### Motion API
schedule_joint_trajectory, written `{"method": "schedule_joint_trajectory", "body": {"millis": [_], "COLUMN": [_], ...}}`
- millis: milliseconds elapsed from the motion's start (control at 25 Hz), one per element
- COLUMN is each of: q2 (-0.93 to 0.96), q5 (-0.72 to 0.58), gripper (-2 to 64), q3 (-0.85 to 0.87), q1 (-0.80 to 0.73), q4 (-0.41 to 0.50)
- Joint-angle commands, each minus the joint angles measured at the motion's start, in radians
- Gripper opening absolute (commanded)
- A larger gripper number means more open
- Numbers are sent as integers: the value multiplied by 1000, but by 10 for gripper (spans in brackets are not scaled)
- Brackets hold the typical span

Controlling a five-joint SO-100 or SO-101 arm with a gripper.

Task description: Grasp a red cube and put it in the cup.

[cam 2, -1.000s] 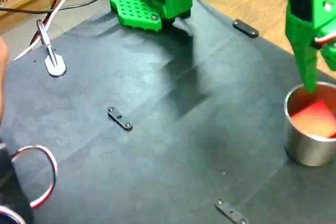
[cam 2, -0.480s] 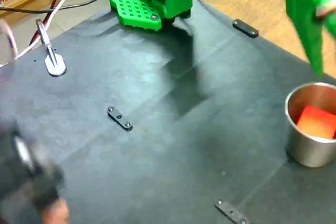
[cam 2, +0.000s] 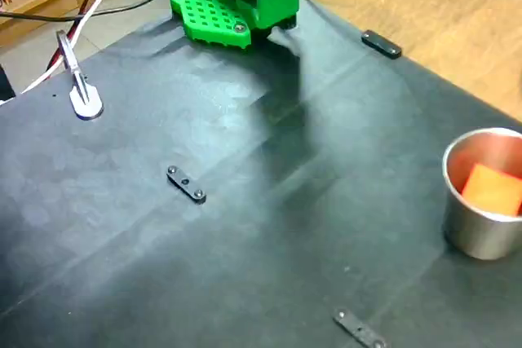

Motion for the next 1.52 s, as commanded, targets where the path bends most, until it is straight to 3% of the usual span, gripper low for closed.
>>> {"method": "schedule_joint_trajectory", "body": {"millis": [0, 120, 400, 760, 1000, 1080, 1200, 1360, 1480], "q2": [137, 227, 433, 509, 512, 515, 561, 673, 827], "q5": [8, 2, -8, -15, -20, -20, -20, -17, -17], "gripper": [388, 388, 388, 388, 388, 388, 388, 388, 388], "q3": [-18, -17, -18, -11, 202, 239, 318, 558, 699], "q1": [-11, -11, -9, -11, -11, -11, -11, -9, -2], "q4": [6, 37, 239, 235, 224, 172, 14, -199, -281]}}
